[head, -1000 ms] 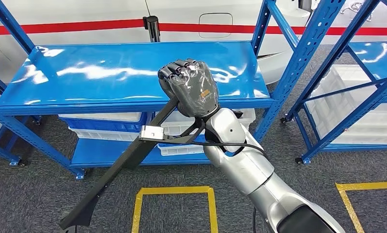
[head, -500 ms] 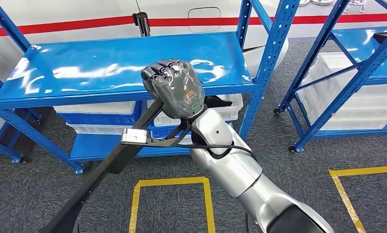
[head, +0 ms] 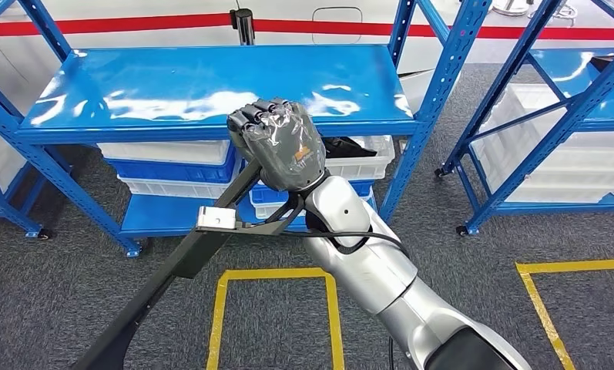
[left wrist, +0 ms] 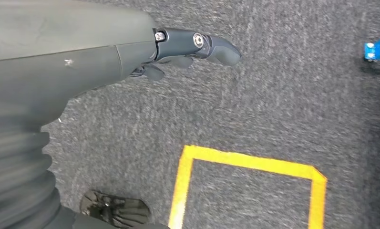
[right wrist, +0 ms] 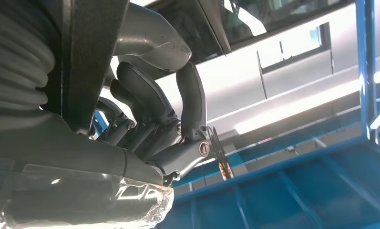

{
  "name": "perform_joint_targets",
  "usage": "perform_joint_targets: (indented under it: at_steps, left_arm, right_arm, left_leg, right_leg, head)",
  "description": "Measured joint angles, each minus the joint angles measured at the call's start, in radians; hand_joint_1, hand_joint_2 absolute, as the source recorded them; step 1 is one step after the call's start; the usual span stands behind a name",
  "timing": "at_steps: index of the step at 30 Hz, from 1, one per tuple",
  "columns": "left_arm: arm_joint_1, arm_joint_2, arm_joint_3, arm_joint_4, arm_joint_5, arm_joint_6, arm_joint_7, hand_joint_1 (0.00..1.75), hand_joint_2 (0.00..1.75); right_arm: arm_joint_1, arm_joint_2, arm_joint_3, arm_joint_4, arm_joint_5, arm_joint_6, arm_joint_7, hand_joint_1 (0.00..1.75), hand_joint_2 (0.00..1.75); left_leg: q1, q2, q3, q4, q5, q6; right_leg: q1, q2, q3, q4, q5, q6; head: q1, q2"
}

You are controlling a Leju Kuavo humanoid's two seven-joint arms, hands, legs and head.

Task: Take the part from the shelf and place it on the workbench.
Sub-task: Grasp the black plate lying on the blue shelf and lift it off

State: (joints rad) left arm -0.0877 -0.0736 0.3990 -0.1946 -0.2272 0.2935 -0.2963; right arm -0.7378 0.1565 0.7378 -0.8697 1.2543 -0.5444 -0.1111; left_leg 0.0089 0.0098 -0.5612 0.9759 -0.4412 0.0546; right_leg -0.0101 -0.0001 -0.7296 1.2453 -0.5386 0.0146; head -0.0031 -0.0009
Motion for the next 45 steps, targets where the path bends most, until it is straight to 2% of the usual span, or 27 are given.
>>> perform_joint_targets:
  at_steps: [1, 2, 3, 6, 8, 10, 11, 13, 15, 16, 17, 18, 20, 22, 25, 26, 28, 30, 31, 32, 33, 35, 37, 39, 41, 43, 45]
  left_arm:
    - [0.000, 0.000, 0.000, 0.000, -0.002, 0.000, 0.000, 0.00, 1.75]
    - [0.000, 0.000, 0.000, 0.000, -0.002, 0.000, 0.000, 0.00, 1.75]
    - [0.000, 0.000, 0.000, 0.000, -0.003, 0.001, 0.000, 0.00, 1.75]
    - [0.000, -0.001, 0.000, 0.000, -0.004, 0.003, 0.000, 0.00, 1.75]
    - [0.000, -0.002, 0.000, 0.000, -0.005, 0.004, 0.000, 0.00, 1.75]
    - [0.001, -0.001, 0.000, 0.000, -0.005, 0.004, -0.001, 0.00, 1.75]
    - [0.001, 0.000, 0.000, 0.000, -0.004, 0.005, 0.000, 0.00, 1.75]
    - [0.002, 0.001, -0.001, 0.000, -0.004, 0.007, 0.000, 0.00, 1.75]
    - [0.003, 0.001, -0.001, 0.000, -0.003, 0.009, 0.002, 0.00, 1.75]
    - [0.004, 0.002, -0.001, 0.000, -0.002, 0.011, 0.002, 0.00, 1.75]
    - [0.005, 0.002, -0.001, 0.000, -0.002, 0.011, 0.002, 0.00, 1.75]
    - [0.005, 0.002, -0.001, 0.000, -0.002, 0.012, 0.002, 0.00, 1.75]
    - [0.005, 0.003, -0.001, 0.000, -0.002, 0.014, 0.001, 0.00, 1.75]
    - [0.006, 0.003, -0.001, 0.000, -0.001, 0.015, -0.001, 0.00, 1.75]
    - [0.009, 0.003, -0.001, 0.001, 0.000, 0.017, -0.001, 0.00, 1.75]
    - [0.009, 0.002, -0.001, 0.001, 0.000, 0.019, -0.001, 0.00, 1.75]
    - [0.009, 0.001, 0.000, 0.001, 0.000, 0.021, -0.001, 0.00, 1.75]
    - [0.009, 0.000, 0.001, 0.001, 0.000, 0.021, -0.001, 0.00, 1.75]
    - [0.010, 0.000, 0.001, 0.001, 0.000, 0.021, -0.001, 0.00, 1.75]
    - [0.010, 0.000, 0.001, 0.001, 0.000, 0.022, -0.001, 0.00, 1.75]
    - [0.010, 0.000, 0.001, 0.001, 0.000, 0.022, -0.001, 0.00, 1.75]
    - [0.010, -0.002, 0.002, 0.001, 0.000, 0.021, -0.001, 0.00, 1.75]
    - [0.010, -0.003, 0.002, 0.001, 0.000, 0.021, -0.001, 0.00, 1.75]
    - [0.011, -0.004, 0.003, 0.001, 0.000, 0.020, -0.001, 0.00, 1.75]
    - [0.013, -0.003, 0.004, 0.001, -0.001, 0.020, -0.001, 0.00, 1.75]
    - [0.015, -0.003, 0.004, 0.001, -0.001, 0.021, -0.001, 0.00, 1.75]
    - [0.016, -0.002, 0.004, 0.001, -0.001, 0.021, 0.000, 0.00, 1.75]
  right_arm:
    - [0.003, -0.002, 0.000, 0.003, 0.000, 0.000, -0.001, 1.75, 1.75]
    - [0.005, -0.003, 0.000, 0.006, -0.001, 0.000, -0.002, 1.75, 1.75]
    - [0.006, -0.004, 0.000, 0.008, 0.000, 0.000, -0.004, 1.75, 1.75]
    - [0.003, -0.001, 0.000, 0.012, 0.000, -0.002, -0.007, 1.75, 1.75]
    - [0.001, 0.003, 0.000, 0.013, 0.000, -0.004, -0.008, 1.75, 1.75]
    - [0.002, 0.004, 0.000, 0.014, 0.000, -0.006, -0.009, 1.75, 1.75]
    - [0.002, 0.006, 0.000, 0.015, 0.001, -0.006, -0.009, 1.75, 1.75]
    - [0.001, 0.012, 0.001, 0.016, 0.001, -0.005, -0.009, 1.75, 1.75]
    - [0.001, 0.018, 0.001, 0.017, 0.001, -0.003, -0.009, 1.75, 1.75]
    - [0.002, 0.020, 0.001, 0.018, 0.002, -0.002, -0.009, 1.75, 1.75]
    - [0.002, 0.020, 0.001, 0.018, 0.002, -0.001, -0.009, 1.75, 1.75]
    - [0.003, 0.021, 0.002, 0.019, 0.002, -0.001, -0.009, 1.75, 1.75]
    - [0.002, 0.022, 0.001, 0.019, 0.002, -0.001, -0.009, 1.75, 1.75]
    - [0.001, 0.024, 0.001, 0.019, 0.002, -0.001, -0.009, 1.75, 1.75]
    - [0.001, 0.025, 0.001, 0.019, 0.001, -0.002, -0.010, 1.75, 1.75]
    - [0.001, 0.024, 0.001, 0.020, 0.002, -0.002, -0.010, 1.75, 1.75]
    - [0.001, 0.022, 0.000, 0.020, 0.002, -0.002, -0.010, 1.75, 1.75]
    - [0.001, 0.021, 0.000, 0.020, 0.002, -0.002, -0.010, 1.75, 1.75]
    - [0.002, 0.020, 0.000, 0.020, 0.002, -0.002, -0.010, 1.75, 1.75]
    - [0.003, 0.019, 0.001, 0.020, 0.002, -0.002, -0.010, 1.75, 1.75]
    - [0.004, 0.018, 0.001, 0.020, 0.002, -0.002, -0.010, 1.75, 1.75]
    - [0.003, 0.019, 0.001, 0.020, 0.002, -0.002, -0.010, 1.75, 1.75]
    - [0.000, 0.023, 0.000, 0.020, 0.002, -0.002, -0.010, 1.75, 1.75]
    - [-0.001, 0.026, 0.000, 0.020, 0.003, -0.002, -0.009, 1.75, 1.75]
    - [-0.001, 0.028, 0.000, 0.020, 0.003, -0.002, -0.009, 1.75, 1.75]
    - [-0.002, 0.033, 0.000, 0.019, 0.005, -0.002, -0.008, 1.75, 1.75]
    - [0.001, 0.037, 0.000, 0.019, 0.008, -0.003, -0.006, 1.75, 1.75]
  left_leg:
    - [-0.001, 0.000, -0.014, 0.001, 0.010, 0.000]
    - [-0.002, 0.000, -0.026, 0.001, 0.019, 0.000]
    - [-0.003, 0.000, -0.038, 0.002, 0.027, -0.002]
    - [-0.009, 0.000, -0.063, 0.007, 0.048, -0.011]
    - [-0.013, 0.001, -0.071, 0.010, 0.061, -0.020]
    - [-0.010, 0.001, -0.076, 0.012, 0.069, -0.031]
    - [-0.007, -0.001, -0.083, 0.023, 0.056, -0.036]
    - [-0.001, -0.006, -0.120, 0.106, -0.015, -0.049]
    - [0.006, -0.008, -0.167, 0.248, -0.099, -0.062]
    - [0.009, -0.008, -0.177, 0.297, -0.116, -0.067]
    - [0.013, -0.008, -0.169, 0.310, -0.112, -0.071]
    - [0.017, -0.008, -0.141, 0.282, -0.092, -0.074]
    - [0.024, -0.009, -0.044, 0.150, -0.055, -0.079]
    - [0.024, -0.014, 0.018, 0.054, -0.048, -0.074]
    - [0.017, -0.016, 0.013, 0.036, -0.038, -0.048]
    - [0.016, -0.015, 0.006, 0.033, -0.029, -0.037]
    - [0.014, -0.010, -0.015, 0.027, -0.007, -0.013]
    - [0.008, -0.008, -0.042, 0.028, 0.013, -0.003]
    - [0.005, -0.007, -0.055, 0.029, 0.023, -0.002]
    - [0.002, -0.007, -0.068, 0.029, 0.033, -0.002]
    - [0.000, -0.007, -0.080, 0.029, 0.043, -0.003]
    - [-0.005, -0.008, -0.099, 0.029, 0.062, -0.005]
    - [-0.009, -0.008, -0.110, 0.029, 0.079, -0.012]
    - [-0.007, -0.006, -0.114, 0.024, 0.097, -0.025]
    - [-0.003, -0.007, -0.122, 0.024, 0.099, -0.037]
    - [0.001, -0.010, -0.151, 0.089, 0.034, -0.051]
    - [0.008, -0.012, -0.197, 0.236, -0.066, -0.064]
  right_leg:
    - [0.000, 0.000, -0.005, 0.043, -0.014, 0.004]
    - [0.000, 0.000, 0.007, 0.049, -0.011, 0.011]
    - [0.000, 0.000, 0.040, 0.016, 0.004, 0.018]
    - [0.006, 0.000, 0.195, -0.196, 0.037, 0.018]
    - [0.012, 0.000, 0.239, -0.268, 0.035, 0.009]
    - [0.005, 0.000, 0.233, -0.275, 0.044, -0.001]
    - [0.000, 0.000, 0.228, -0.277, 0.051, -0.009]
    - [-0.011, -0.002, 0.213, -0.280, 0.070, -0.026]
    - [-0.009, -0.003, 0.189, -0.278, 0.088, -0.032]
    - [-0.009, -0.003, 0.178, -0.276, 0.095, -0.030]
    - [-0.009, -0.003, 0.166, -0.274, 0.102, -0.028]
    - [-0.010, -0.003, 0.156, -0.269, 0.108, -0.024]
    - [-0.011, -0.003, 0.135, -0.257, 0.116, -0.016]
    - [-0.006, -0.002, 0.122, -0.248, 0.125, -0.003]
    - [-0.001, -0.002, 0.112, -0.246, 0.140, 0.023]
    - [-0.001, -0.002, 0.102, -0.237, 0.132, 0.026]
    - [0.000, -0.001, 0.066, -0.160, 0.070, 0.017]
    - [-0.002, -0.001, 0.021, -0.021, -0.013, 0.006]
    - [-0.002, -0.001, 0.010, 0.035, -0.035, 0.007]
    - [-0.001, -0.001, 0.016, 0.059, -0.038, 0.013]
    - [0.000, -0.001, 0.041, 0.044, -0.027, 0.019]
    - [0.007, -0.001, 0.140, -0.083, 0.005, 0.020]
    - [0.017, -0.002, 0.231, -0.220, 0.013, 0.006]
    - [0.024, -0.002, 0.249, -0.269, 0.014, -0.006]
    - [0.011, -0.002, 0.239, -0.281, 0.038, -0.020]
    - [-0.003, -0.004, 0.231, -0.293, 0.067, -0.037]
    - [-0.004, -0.006, 0.210, -0.294, 0.089, -0.042]
  head:
    - [0.000, 0.000]
    - [0.001, 0.000]
    - [0.000, 0.000]
    - [0.000, 0.000]
    - [-0.001, 0.000]
    - [-0.002, 0.000]
    - [-0.002, 0.000]
    - [-0.004, 0.000]
    - [-0.006, 0.000]
    - [-0.006, 0.000]
    - [-0.006, 0.000]
    - [-0.006, 0.000]
    - [-0.006, 0.000]
    - [-0.005, 0.000]
    - [-0.001, 0.000]
    - [0.000, 0.000]
    - [0.003, 0.000]
    - [0.006, 0.000]
    - [0.007, 0.000]
    - [0.007, 0.000]
    - [0.008, 0.000]
    - [0.008, 0.000]
    - [0.007, 0.000]
    - [0.006, 0.000]
    - [0.007, 0.000]
    - [0.004, 0.000]
    - [-0.001, 0.000]
